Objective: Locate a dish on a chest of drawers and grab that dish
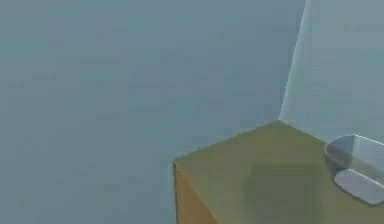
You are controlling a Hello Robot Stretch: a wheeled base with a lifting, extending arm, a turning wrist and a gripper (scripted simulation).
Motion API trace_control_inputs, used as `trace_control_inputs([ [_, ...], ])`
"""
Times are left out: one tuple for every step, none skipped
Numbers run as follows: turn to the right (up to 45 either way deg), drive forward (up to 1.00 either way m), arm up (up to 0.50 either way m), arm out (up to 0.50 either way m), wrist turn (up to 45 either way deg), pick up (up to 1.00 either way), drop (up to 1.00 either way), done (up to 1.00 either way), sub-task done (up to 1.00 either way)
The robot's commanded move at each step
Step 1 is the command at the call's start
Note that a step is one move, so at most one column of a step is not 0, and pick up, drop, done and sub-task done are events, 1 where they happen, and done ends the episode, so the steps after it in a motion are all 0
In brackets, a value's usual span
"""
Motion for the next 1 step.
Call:
trace_control_inputs([
  [-39.0,0.00,0.00,0.00,0.0,0.00,0.00,0.00,0.00],
])
